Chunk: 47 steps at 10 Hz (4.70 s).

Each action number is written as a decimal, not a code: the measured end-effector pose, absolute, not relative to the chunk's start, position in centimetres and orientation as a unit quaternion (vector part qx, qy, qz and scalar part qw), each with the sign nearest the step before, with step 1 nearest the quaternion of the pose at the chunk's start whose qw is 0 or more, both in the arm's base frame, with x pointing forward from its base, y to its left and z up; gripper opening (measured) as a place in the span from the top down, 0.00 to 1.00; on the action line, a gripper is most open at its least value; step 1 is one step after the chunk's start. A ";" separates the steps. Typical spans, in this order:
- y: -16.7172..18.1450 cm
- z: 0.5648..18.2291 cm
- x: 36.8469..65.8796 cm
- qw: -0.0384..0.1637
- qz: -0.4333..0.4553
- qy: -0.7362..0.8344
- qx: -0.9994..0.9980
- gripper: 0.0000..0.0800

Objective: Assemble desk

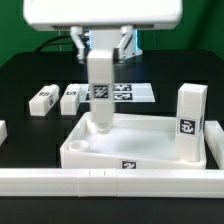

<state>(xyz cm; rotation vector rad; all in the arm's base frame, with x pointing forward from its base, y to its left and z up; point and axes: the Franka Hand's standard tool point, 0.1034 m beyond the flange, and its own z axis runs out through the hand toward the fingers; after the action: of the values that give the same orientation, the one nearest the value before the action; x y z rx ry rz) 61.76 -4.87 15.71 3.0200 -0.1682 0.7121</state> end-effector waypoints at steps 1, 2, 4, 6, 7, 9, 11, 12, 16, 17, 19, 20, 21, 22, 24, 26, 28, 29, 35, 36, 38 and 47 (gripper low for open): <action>-6.0 15.3 61.8 0.026 0.228 -0.048 0.972 0.64; -6.5 14.9 61.7 0.031 0.228 -0.043 0.972 0.64; -7.2 14.6 61.6 0.037 0.234 -0.039 0.971 0.64; -7.3 14.6 61.7 0.040 0.239 -0.037 0.970 0.64; -8.3 15.0 61.9 0.065 0.293 -0.027 0.954 0.64; -8.2 14.6 61.7 0.061 0.283 -0.028 0.957 0.64; -8.1 14.5 61.8 0.061 0.283 -0.027 0.957 0.64; -7.9 14.5 61.8 0.060 0.282 -0.027 0.957 0.64; -7.6 14.2 61.6 0.055 0.272 -0.025 0.960 0.64; -7.6 14.2 61.6 0.055 0.271 -0.025 0.961 0.64; -8.1 14.1 61.2 0.053 0.268 -0.035 0.961 0.64; -7.6 14.0 61.2 0.050 0.267 -0.033 0.962 0.64; -7.4 14.0 61.2 0.049 0.267 -0.031 0.962 0.64; -7.1 13.9 61.2 0.048 0.267 -0.030 0.962 0.64; -6.7 13.6 61.2 0.048 0.264 -0.026 0.963 0.64; -6.9 13.1 61.0 0.049 0.261 -0.025 0.964 0.64; -6.9 12.6 60.8 0.050 0.257 -0.024 0.965 0.64; -6.9 12.3 60.8 0.051 0.258 -0.024 0.964 0.64; -6.8 12.3 61.1 0.059 0.282 -0.020 0.957 0.52; -6.8 12.3 61.1 0.059 0.282 -0.020 0.957 0.29; -7.2 12.4 61.2 0.062 0.280 -0.018 0.958 0.21; -8.0 14.2 61.3 0.048 0.245 -0.021 0.968 0.19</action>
Offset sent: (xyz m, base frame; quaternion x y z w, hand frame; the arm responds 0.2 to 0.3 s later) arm 0.0000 0.0000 0.0000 0.0000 0.0650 0.0000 0.9979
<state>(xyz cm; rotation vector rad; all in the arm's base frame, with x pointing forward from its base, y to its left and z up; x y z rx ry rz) 61.28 -7.95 14.22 2.9522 -0.0653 0.7476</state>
